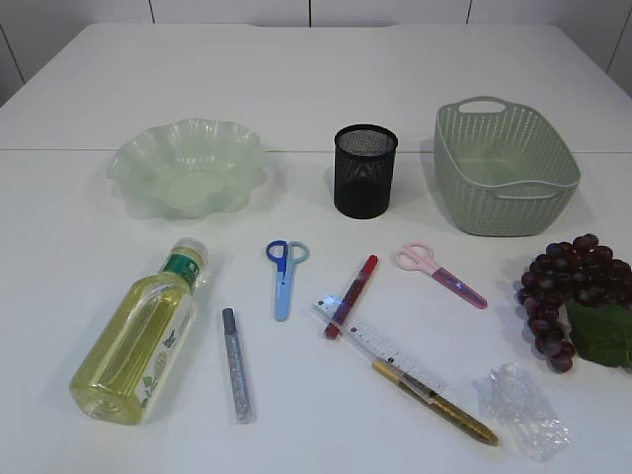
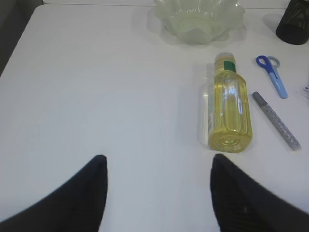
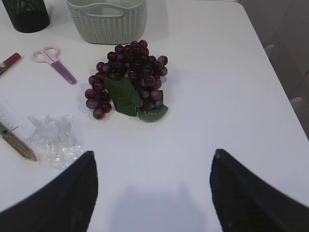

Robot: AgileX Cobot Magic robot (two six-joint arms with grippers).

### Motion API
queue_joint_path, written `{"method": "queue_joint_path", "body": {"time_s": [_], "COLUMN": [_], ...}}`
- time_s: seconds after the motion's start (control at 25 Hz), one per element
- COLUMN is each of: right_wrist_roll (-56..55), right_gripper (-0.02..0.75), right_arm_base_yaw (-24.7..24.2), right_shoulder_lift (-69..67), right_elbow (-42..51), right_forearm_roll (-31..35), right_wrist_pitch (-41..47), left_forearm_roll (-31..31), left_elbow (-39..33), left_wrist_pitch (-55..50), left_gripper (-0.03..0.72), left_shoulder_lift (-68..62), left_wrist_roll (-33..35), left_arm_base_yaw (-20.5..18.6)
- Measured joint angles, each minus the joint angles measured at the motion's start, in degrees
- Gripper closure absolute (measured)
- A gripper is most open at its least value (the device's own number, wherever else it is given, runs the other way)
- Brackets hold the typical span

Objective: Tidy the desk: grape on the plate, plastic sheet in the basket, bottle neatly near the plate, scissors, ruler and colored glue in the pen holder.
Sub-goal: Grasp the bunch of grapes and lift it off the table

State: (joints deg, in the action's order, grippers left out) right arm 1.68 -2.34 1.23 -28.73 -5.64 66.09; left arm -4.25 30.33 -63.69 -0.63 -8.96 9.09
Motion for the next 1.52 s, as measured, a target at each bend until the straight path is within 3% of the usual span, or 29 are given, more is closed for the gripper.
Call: {"method": "queue_joint_path", "body": {"time_s": [1.52], "right_wrist_roll": [0.0], "right_gripper": [0.174], "right_arm_base_yaw": [0.0], "right_shoulder_lift": [0.0], "right_elbow": [0.0], "right_forearm_roll": [0.0], "right_wrist_pitch": [0.0], "left_forearm_roll": [-0.4], "left_elbow": [0.0], "left_wrist_pitch": [0.0], "left_gripper": [0.230], "left_shoulder_lift": [0.0], "left_wrist_roll": [0.0], "left_arm_base_yaw": [0.0]}}
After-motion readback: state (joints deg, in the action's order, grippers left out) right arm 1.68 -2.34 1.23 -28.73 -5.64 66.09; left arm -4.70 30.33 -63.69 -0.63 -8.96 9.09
